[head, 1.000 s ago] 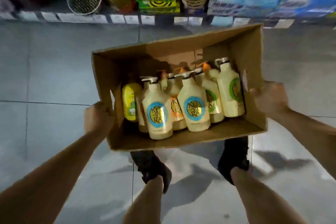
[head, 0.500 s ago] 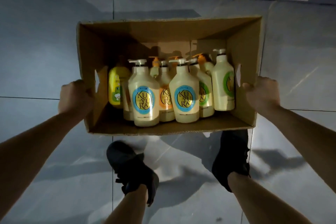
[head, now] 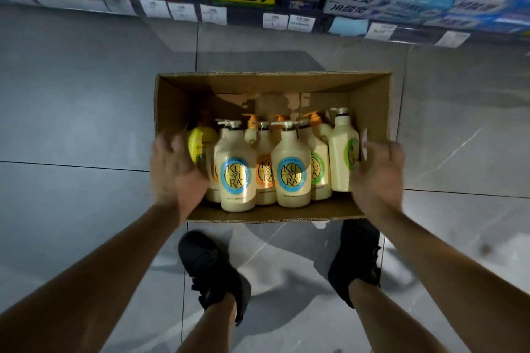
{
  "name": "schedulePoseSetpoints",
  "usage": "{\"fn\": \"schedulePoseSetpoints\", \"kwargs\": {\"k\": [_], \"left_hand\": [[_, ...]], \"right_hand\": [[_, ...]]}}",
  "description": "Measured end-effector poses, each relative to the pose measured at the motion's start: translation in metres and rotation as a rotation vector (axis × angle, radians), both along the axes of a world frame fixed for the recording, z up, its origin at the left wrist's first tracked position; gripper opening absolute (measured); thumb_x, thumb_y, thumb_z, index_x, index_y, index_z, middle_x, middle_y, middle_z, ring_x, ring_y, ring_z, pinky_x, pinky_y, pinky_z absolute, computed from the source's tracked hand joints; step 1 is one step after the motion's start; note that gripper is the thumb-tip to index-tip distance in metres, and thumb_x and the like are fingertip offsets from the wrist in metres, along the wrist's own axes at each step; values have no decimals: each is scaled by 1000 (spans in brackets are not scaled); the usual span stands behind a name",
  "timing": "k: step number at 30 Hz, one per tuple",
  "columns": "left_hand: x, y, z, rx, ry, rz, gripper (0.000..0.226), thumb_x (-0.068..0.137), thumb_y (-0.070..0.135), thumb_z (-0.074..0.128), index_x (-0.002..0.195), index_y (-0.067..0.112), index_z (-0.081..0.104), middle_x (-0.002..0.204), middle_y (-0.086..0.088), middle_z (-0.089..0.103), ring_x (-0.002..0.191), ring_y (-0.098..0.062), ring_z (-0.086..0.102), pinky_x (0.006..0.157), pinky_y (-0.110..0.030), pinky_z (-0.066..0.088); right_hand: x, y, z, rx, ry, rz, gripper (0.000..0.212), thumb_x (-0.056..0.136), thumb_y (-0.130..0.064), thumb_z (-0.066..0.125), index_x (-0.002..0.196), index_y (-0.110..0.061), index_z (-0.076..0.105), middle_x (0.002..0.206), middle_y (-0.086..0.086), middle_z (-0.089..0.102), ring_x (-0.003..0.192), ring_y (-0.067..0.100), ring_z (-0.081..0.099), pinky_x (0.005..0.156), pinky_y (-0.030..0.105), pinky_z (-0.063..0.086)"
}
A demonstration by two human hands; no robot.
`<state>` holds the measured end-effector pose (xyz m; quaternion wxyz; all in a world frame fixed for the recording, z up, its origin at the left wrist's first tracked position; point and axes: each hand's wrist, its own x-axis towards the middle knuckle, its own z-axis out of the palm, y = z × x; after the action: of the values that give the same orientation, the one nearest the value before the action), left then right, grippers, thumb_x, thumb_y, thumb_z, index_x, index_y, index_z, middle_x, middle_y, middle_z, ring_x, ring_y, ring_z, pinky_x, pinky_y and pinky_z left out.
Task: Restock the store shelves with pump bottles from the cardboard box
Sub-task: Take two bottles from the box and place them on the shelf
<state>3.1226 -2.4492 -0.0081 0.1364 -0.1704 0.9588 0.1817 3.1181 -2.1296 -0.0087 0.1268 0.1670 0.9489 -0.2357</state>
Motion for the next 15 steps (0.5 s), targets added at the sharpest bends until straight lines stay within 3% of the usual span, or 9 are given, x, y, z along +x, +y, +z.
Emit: {"fn": "schedulePoseSetpoints", "kwargs": {"k": [3, 6, 9, 15], "left_hand": [[15, 31, -14, 201, -197, 43, 56, 77, 18, 74, 127, 11, 50, 125, -13, 52, 114, -28, 52, 84, -32, 49], [26, 55, -44, 326, -392, 359, 81, 64, 26, 87, 131, 12, 44, 128, -11, 54, 116, -25, 54, 84, -30, 50], [33, 68, -71, 326, -454, 557, 100, 55, 29, 92, 136, 12, 35, 135, -13, 48, 126, -30, 48, 99, -43, 48], [32, 73, -99, 171, -441, 588, 105, 48, 40, 93, 130, 9, 35, 134, -14, 44, 125, -32, 41, 98, -43, 45]], "right_hand": [[13, -28, -17, -208, -299, -61, 46, 82, -9, 69, 124, -19, 52, 125, 4, 53, 104, 16, 57, 70, 15, 45], [18, -54, -42, -376, -549, -313, 74, 72, -16, 82, 134, -25, 43, 133, 1, 49, 117, 19, 52, 84, 29, 50], [19, -73, -69, -365, -606, -354, 101, 61, -17, 88, 144, -24, 30, 141, 1, 41, 130, 22, 41, 102, 39, 44], [13, -96, -103, -129, -558, -436, 109, 54, -36, 91, 139, -15, 27, 141, 8, 34, 133, 29, 33, 103, 44, 39]]}}
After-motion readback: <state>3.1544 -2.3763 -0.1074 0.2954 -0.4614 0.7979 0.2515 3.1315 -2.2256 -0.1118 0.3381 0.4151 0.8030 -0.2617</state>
